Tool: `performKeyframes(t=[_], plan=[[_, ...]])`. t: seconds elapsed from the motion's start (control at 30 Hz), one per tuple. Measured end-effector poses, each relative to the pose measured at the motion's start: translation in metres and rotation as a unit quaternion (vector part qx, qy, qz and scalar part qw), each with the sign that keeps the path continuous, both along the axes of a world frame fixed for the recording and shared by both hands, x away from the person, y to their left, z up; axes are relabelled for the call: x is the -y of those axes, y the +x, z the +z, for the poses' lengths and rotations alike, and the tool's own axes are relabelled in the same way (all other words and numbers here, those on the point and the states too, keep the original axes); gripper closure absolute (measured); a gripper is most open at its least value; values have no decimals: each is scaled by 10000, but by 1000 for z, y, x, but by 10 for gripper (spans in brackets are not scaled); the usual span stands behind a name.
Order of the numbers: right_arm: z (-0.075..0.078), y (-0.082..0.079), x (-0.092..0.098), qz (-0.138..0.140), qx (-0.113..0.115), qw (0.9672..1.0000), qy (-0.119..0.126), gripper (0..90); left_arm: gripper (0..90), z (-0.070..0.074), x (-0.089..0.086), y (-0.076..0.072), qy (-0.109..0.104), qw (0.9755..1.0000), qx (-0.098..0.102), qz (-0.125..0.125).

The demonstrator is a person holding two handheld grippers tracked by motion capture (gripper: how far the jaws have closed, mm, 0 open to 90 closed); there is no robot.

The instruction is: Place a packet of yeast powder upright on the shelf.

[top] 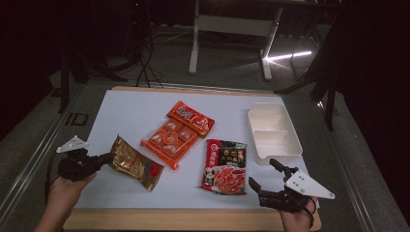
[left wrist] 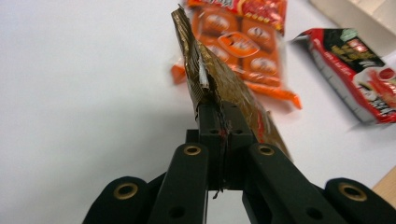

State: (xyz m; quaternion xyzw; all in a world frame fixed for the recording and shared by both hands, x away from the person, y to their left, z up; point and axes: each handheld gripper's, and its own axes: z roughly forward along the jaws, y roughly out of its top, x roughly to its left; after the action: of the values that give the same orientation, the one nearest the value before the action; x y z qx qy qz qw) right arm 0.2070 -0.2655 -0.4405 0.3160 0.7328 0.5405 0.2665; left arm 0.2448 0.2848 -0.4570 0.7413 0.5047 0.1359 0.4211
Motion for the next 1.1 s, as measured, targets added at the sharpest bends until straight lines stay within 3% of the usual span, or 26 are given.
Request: performKeyframes(t=[0.3, 0.4, 0.6, 0.7, 0.77, 0.9, 0.93, 1.0, 1.03, 1.1], plan=[[1, 2, 6, -29, 166, 9999, 37, 141, 897, 23, 27, -6, 192, 9986, 273, -404], [1, 4, 5, -160, 239, 9994, -180, 137, 897, 28, 34, -6, 231, 9977, 344, -528], [1, 5, 4, -154, 11, 9999, -65, 137, 898, 34, 41, -7, 290, 9965, 416, -669], [1, 4, 5, -177, -38, 9998, -56, 140, 898, 40, 48, -9, 388, 9945, 484, -850], [1, 6, 8, -16, -189, 9997, 124, 139, 899, 45, 54, -8, 464, 9929, 491, -976], [5, 5, 10, -39, -139, 9998, 108, 132, 898, 54, 61, -8, 639, 9900, 573, -1119], [6, 5, 11, -16, -224, 9995, 200, 127, 898, 57, 62, -9, 678, 9890, 615, -1161], [8, 5, 11, 94, -286, 9989, 364, 107, 899, 60, 63, -9, 673, 9884, 642, -1200], [8, 5, 9, 125, -270, 9987, 421, 105, 899, 66, 65, -9, 555, 9868, 720, -1337], [9, 4, 7, 239, -282, 9983, 455, 104, 899, 72, 67, -9, 521, 9846, 802, -1460]])
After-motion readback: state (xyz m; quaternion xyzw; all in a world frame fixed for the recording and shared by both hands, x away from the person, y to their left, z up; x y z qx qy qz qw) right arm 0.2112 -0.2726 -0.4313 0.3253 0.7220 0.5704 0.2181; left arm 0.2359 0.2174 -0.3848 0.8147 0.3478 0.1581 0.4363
